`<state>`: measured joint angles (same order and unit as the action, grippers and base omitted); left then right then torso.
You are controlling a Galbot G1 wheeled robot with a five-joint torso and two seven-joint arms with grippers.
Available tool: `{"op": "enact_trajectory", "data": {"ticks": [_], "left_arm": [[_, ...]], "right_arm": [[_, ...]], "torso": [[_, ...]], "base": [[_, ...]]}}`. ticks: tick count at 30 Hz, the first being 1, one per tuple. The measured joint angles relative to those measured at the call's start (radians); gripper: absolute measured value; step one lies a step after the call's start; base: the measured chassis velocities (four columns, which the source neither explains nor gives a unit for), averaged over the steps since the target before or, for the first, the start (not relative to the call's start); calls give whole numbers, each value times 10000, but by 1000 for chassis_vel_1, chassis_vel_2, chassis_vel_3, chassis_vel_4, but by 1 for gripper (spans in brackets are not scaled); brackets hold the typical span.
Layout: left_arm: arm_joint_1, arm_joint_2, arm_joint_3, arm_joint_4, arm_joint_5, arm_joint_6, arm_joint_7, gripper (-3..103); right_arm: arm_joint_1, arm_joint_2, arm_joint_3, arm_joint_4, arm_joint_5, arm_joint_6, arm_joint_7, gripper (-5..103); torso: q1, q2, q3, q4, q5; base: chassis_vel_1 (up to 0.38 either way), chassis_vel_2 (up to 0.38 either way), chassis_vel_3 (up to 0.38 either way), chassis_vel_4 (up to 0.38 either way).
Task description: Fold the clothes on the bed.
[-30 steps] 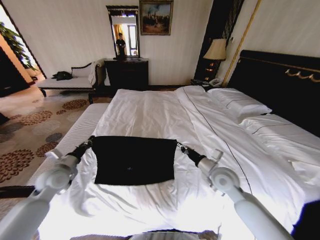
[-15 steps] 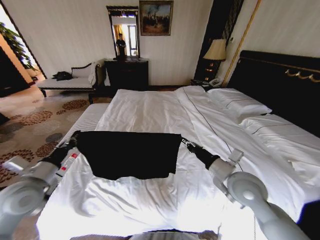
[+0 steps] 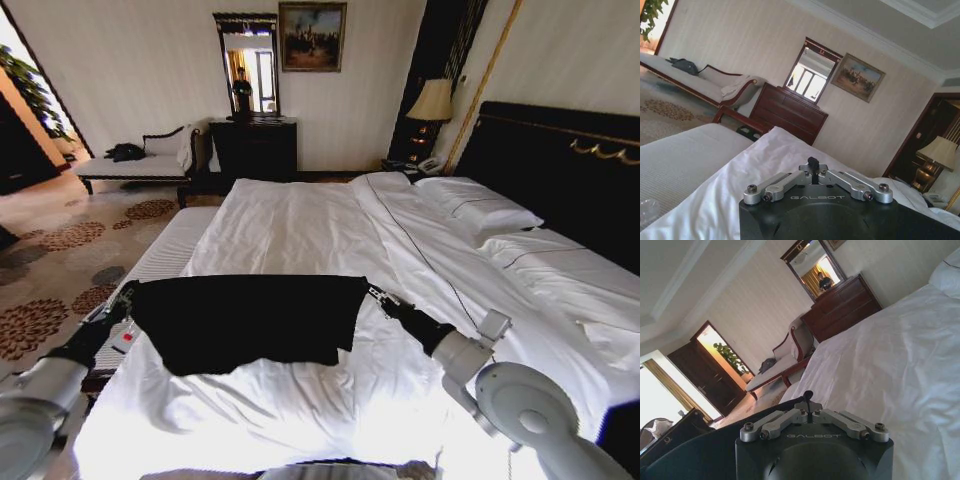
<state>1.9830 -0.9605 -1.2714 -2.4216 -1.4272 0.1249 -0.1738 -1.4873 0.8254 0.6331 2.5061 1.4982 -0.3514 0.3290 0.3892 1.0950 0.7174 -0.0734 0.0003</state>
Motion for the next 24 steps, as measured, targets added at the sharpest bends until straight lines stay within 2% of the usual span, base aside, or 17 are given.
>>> {"op": "enact_trajectory", "data": {"ticks": [4,7,8,9,12,13,18,19,21,24], "left_arm": [[-465,5,677,230,426,118,-254,0],[-1550,189,1986,822,871,335,-620,0],[-1550,189,1986,822,871,335,-620,0],[-2051,274,2493,1063,977,416,-776,0],[-3576,603,3895,1824,1361,540,-1160,0],[-3576,603,3895,1824,1361,540,-1160,0],[-5907,1299,6250,3257,1573,615,-1647,0],[-5907,1299,6250,3257,1573,615,-1647,0],[-6687,1533,6989,3857,1603,620,-1687,0],[-7302,1606,7366,4346,1585,631,-1690,0]], "right_arm": [[433,-46,-441,-15,134,-51,195,0],[974,-51,-1195,-66,63,-52,262,0],[974,-51,-1195,-66,63,-52,262,0],[1147,-22,-1473,-235,11,-37,275,0],[1728,86,-2203,-1150,-187,-22,268,0],[1728,86,-2203,-1150,-187,-22,268,0],[3228,232,-3091,-2907,-215,-28,83,0],[3228,232,-3091,-2907,-215,-28,83,0],[3959,428,-3583,-3917,-283,-23,-49,0],[4435,624,-3946,-4763,-419,10,-163,0]], "torso": [[-1,0,0,1,-2],[1,0,1,1,-6],[1,0,1,1,-6],[2,0,1,1,-6],[1,0,2,-3,-4],[1,0,2,-3,-4],[4,-4,4,-1,-5],[4,-4,4,-1,-5],[4,-4,4,-1,-2],[3,-4,3,3,-4]], "base": [[0,0,0,0],[0,0,0,0],[0,0,0,0],[0,0,0,0],[0,0,0,0],[0,0,0,0],[0,0,0,0],[0,0,0,0],[0,0,0,0],[0,0,0,0]]}}
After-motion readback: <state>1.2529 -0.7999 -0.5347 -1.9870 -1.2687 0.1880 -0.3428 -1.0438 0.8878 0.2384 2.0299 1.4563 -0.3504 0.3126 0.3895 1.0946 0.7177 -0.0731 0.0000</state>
